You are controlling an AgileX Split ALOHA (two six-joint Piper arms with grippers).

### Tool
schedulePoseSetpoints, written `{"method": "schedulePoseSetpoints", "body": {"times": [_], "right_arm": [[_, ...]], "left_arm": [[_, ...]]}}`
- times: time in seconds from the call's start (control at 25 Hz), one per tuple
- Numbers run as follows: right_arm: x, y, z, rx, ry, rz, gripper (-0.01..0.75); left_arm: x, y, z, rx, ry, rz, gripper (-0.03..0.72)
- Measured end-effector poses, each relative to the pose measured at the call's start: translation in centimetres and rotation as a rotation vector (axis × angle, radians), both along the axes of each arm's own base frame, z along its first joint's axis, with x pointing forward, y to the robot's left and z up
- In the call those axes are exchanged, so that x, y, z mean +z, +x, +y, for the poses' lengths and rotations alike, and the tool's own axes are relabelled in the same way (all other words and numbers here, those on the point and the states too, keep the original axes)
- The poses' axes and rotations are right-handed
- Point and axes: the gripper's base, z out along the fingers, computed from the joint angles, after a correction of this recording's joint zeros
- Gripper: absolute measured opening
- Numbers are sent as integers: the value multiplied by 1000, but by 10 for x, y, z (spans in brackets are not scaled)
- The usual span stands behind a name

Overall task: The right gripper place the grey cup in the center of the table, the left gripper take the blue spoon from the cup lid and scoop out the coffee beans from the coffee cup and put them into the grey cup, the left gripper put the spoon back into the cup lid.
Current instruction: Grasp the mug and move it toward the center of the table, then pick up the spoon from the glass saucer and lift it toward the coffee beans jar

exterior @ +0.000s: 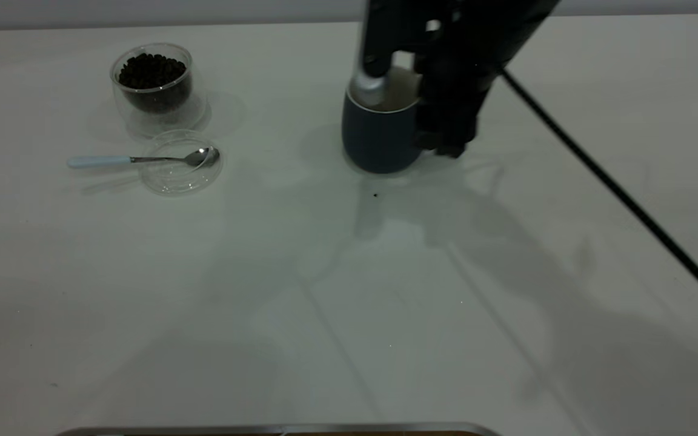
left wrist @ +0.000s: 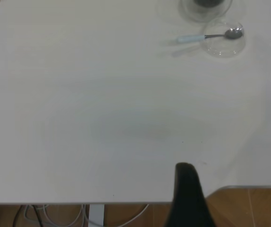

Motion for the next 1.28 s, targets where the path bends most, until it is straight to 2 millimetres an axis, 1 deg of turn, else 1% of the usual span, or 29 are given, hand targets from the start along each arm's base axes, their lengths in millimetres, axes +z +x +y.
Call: {"method": "schedulePoseSetpoints", "body": {"times": [0.12, 0.16, 0.24, 0.32, 0.36, 0.4, 0.52, 0.64, 0.72, 0.8, 0.92, 1.04, 1.08, 1.28], "right_arm": [[5, -9, 14, -9, 28, 22, 592], [12, -11, 16, -31, 44, 36, 592], [39, -14, 16, -91, 96, 57, 592], [87, -20, 14, -158, 174, 63, 592], [115, -25, 12, -181, 214, 57, 592], [138, -33, 8, -206, 241, 70, 592], [218, -67, -12, -270, 333, 85, 592], [277, -109, -37, -331, 392, 125, 592], [304, -139, -55, -367, 409, 163, 592], [326, -169, -74, -397, 426, 191, 592], [342, -205, -97, -457, 414, 252, 592], [345, -223, -111, -535, 426, 265, 592], [344, -227, -115, -550, 429, 260, 592], [319, -249, -130, -583, 398, 291, 592]], "left_arm": [[0, 0, 0, 0, 0, 0, 590], [0, 0, 0, 0, 0, 0, 590], [0, 0, 0, 0, 0, 0, 590], [0, 0, 0, 0, 0, 0, 590], [0, 0, 0, 0, 0, 0, 590], [0, 0, 0, 0, 0, 0, 590], [0, 0, 0, 0, 0, 0, 590], [0, 0, 0, 0, 0, 0, 590], [0, 0, 0, 0, 0, 0, 590], [0, 0, 0, 0, 0, 0, 590], [0, 0, 0, 0, 0, 0, 590], [0, 0, 0, 0, 0, 0, 590], [0, 0, 0, 0, 0, 0, 590], [0, 0, 0, 0, 0, 0, 590]]}}
